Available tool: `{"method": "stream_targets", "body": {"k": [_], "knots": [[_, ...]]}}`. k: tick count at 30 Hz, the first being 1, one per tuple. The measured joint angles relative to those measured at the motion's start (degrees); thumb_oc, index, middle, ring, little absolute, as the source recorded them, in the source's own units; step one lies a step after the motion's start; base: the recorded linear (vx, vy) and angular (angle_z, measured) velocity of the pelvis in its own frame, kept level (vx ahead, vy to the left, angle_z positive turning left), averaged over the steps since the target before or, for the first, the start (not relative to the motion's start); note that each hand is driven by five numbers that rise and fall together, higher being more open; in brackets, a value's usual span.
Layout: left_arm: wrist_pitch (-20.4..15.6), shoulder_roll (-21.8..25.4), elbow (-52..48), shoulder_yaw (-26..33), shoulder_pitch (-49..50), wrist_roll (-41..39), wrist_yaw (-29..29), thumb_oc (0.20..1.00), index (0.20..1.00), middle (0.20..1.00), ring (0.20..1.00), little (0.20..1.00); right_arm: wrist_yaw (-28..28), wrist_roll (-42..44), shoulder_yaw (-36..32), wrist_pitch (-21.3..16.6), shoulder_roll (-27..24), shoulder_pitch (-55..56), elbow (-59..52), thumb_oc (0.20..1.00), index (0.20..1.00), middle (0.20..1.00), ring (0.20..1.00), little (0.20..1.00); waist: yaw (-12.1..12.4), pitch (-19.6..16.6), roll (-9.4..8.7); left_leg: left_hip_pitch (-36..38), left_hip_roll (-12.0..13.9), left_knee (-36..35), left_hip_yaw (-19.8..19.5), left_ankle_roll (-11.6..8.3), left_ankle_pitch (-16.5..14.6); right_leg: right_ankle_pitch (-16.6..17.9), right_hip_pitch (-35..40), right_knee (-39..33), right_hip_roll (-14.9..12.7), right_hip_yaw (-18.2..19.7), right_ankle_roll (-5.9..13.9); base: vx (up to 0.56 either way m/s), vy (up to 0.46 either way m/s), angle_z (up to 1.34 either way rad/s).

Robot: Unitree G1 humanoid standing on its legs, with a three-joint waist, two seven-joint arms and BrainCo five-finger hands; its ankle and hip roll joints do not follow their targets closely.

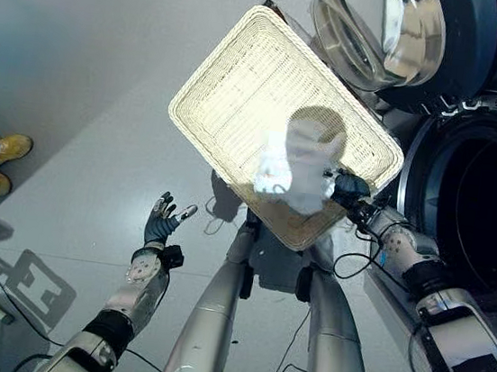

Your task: Put the clothes into the washing machine.

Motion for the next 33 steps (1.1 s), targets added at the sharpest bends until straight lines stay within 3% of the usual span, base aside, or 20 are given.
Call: {"method": "stream_targets", "body": {"k": [4,10,11,21,22,25,26,27,29,31,33], "knots": [[-1.0,-0.5,0.1,0.0,0.1,0.0,0.5,1.0,1.0,1.0,1.0,1.0,3.2,12.1,-1.1,-0.3,1.8,2.8,-4.5,0.2,0.2,0.2,0.2,0.2,-0.1,0.2,-0.34,1.1,0.0,-0.8,1.1,0.14,0.1,0.2,0.6,-0.5,0.1,1.0,0.0,-0.02,0.013,-0.08],[-1.5,-0.8,0.1,0.0,0.4,0.0,1.1,1.0,1.0,1.0,1.0,1.0,7.0,19.1,-2.0,-0.3,4.0,7.0,-10.2,0.2,0.2,0.2,0.2,0.2,-0.5,0.2,-0.38,2.2,-0.1,-1.0,1.4,0.41,-0.2,0.4,1.9,-1.4,0.2,1.4,0.27,-0.02,0.0,-0.03],[-1.5,-0.8,0.0,0.1,0.6,0.3,1.3,1.0,1.0,1.0,1.0,1.0,7.2,20.2,-2.0,-0.9,4.9,7.7,-11.7,0.2,0.2,0.2,0.2,0.2,-1.7,0.3,-0.58,2.4,-0.1,-1.0,1.5,0.44,-0.2,0.5,2.1,-1.5,0.2,1.6,0.4,-0.04,0.008,-0.04],[-1.9,-0.9,0.6,0.9,2.6,2.2,2.0,1.0,1.0,1.0,1.0,1.0,7.3,28.7,-5.1,-7.2,8.2,17.3,-14.6,0.2,0.2,0.2,0.2,0.2,-3.3,0.6,-2.35,4.6,-0.1,-1.0,6.2,1.86,-1.6,2.8,3.8,-4.8,1.0,6.0,2.1,-0.03,0.041,-0.24],[-2.6,-0.9,0.7,1.6,3.7,2.2,2.0,1.0,1.0,1.0,1.0,1.0,7.3,30.7,-5.5,-8.9,8.3,20.1,-14.5,0.2,0.2,0.2,0.2,0.2,-4.9,0.6,-2.37,5.3,-0.2,-1.2,7.5,2.18,-2.1,3.3,4.4,-5.7,1.0,7.3,2.64,-0.01,0.036,-0.23],[-2.6,-0.9,0.7,1.6,3.7,2.2,2.0,1.0,1.0,1.0,1.0,1.0,7.3,30.7,-5.5,-8.9,8.3,20.1,-14.5,0.2,0.2,0.2,0.2,0.2,-4.9,0.6,-2.37,5.3,-0.2,-1.2,7.5,2.18,-2.1,3.3,4.4,-5.7,1.0,7.3,2.64,-0.01,0.031,-0.16],[-3.5,-1.1,1.0,3.0,4.0,2.2,2.2,1.0,1.0,1.0,1.0,1.0,8.2,33.0,-7.1,-10.2,8.5,25.4,-14.5,0.2,0.2,0.2,0.2,0.2,-7.9,0.5,-2.36,5.7,-0.7,-1.6,9.2,3.01,-2.5,4.1,4.5,-6.8,0.8,9.0,3.5,-0.03,0.201,-0.42],[-3.5,-1.2,1.4,3.1,3.8,2.2,2.2,1.0,1.0,1.0,1.0,1.0,9.0,33.7,-7.5,-10.5,9.2,27.9,-14.3,0.2,0.2,0.2,0.2,0.2,-9.4,0.5,-2.39,6.1,-1.0,-1.6,10.6,3.43,-2.8,4.6,4.6,-7.8,1.0,10.5,3.82,-0.03,0.201,-0.51],[-3.5,-1.1,3.3,3.5,4.2,2.2,2.2,1.0,1.0,1.0,1.0,1.0,9.3,34.3,-10.9,-11.0,12.6,30.0,-14.0,0.2,0.2,0.2,0.2,0.2,-8.8,0.5,-2.91,7.7,-0.8,-1.6,13.6,3.85,-3.9,5.3,5.6,-9.3,1.5,14.0,4.73,0.0,0.11,-0.72],[-3.6,-1.8,3.9,4.4,4.9,2.2,2.2,1.0,1.0,1.0,1.0,1.0,9.3,35.1,-10.9,-12.3,13.1,30.6,-13.8,0.2,0.2,0.2,0.2,0.2,-8.9,0.4,-3.05,9.5,-1.2,-1.9,15.1,4.03,-5.1,5.6,5.9,-9.6,0.1,13.6,5.11,0.03,0.053,-0.97],[-3.9,-2.0,3.8,4.8,4.6,2.2,2.2,1.0,1.0,1.0,1.0,1.0,8.1,35.0,-11.2,-13.4,12.8,29.5,-13.0,0.2,0.2,0.2,0.2,0.2,-10.7,0.4,-3.0,10.4,-2.0,-1.9,15.4,4.15,-5.9,6.9,6.0,-10.1,-1.6,12.2,5.82,0.03,0.023,-0.58]]}}
